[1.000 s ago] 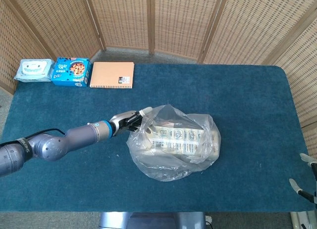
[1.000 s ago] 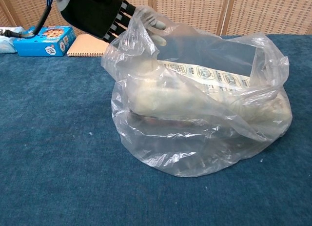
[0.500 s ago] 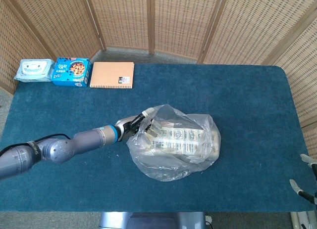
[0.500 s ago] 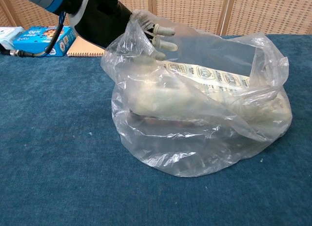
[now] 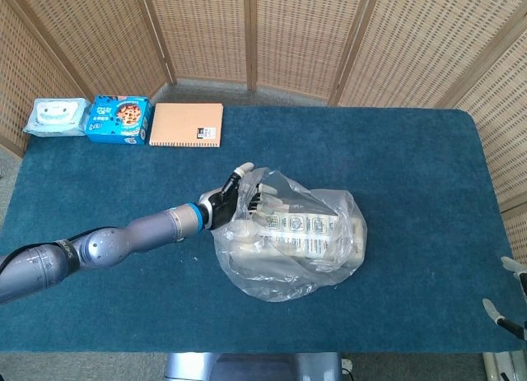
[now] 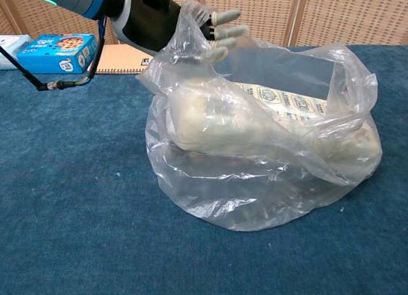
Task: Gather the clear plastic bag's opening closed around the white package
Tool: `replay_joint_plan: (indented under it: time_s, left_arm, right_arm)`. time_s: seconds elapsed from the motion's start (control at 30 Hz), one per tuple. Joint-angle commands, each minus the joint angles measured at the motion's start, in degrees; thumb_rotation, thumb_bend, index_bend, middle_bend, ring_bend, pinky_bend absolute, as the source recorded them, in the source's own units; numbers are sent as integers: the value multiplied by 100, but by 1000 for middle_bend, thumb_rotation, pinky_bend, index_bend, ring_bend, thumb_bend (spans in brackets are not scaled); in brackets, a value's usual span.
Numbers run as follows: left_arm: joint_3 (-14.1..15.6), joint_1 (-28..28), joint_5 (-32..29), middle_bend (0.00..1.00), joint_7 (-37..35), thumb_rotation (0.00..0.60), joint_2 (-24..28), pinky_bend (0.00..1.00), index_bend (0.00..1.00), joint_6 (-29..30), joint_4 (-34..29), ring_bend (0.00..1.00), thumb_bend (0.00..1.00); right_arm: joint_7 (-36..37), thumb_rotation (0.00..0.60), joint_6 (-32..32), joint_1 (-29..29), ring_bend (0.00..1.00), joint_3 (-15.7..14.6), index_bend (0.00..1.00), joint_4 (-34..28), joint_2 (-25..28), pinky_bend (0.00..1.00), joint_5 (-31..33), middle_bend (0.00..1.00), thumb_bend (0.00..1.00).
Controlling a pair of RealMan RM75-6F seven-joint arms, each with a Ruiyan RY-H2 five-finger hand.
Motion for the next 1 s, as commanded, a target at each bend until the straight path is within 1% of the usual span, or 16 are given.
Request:
replay_joint_plan:
  time_s: [0.03,0.17,0.23,0.3,0.47,0.63,0.8,1.0]
  left_arm:
    - [-239,245,-170,439,-171,0,-168,612,344,156,8,499,309]
    - [-423,470,-131,530,-132,0,-194,707,409,304,-62,612,329]
    - [-479,554,-114,589,-108,0,-165,765,459,338,-104,674,336]
    - [-552,663,-45,621,-39,0,-92,793,494,364,-191,704,341]
    - [-795,968,122,627,102,0,48,800,512,387,-404,709,343]
    - [-1056,1285,385,627,315,0,126,800,513,429,-572,709,343]
    - [-1121,1390,469,627,400,0,177,800,513,408,-630,709,343]
    - [-1295,1467,544,627,470,0,222,800,513,422,-729,709,343]
  right_arm:
    - [-1,600,-11,6,353,-1,212,1,0,362,-3,305,243]
    - [-10,600,-41,27,353,-7,211,-11,4,363,-22,305,242]
    - [-11,598,-53,38,353,-2,211,-17,7,363,-24,305,242]
    - [-12,598,-75,71,353,14,212,-28,14,362,-33,305,242]
    - [-11,600,-138,198,353,43,211,-79,31,362,-130,305,243]
    - [25,600,-232,476,351,115,212,-166,25,362,-348,305,243]
    - [155,600,-278,750,342,232,212,-175,-91,355,-495,303,216]
    - [77,598,-311,1137,328,352,212,-167,-350,343,-763,294,179]
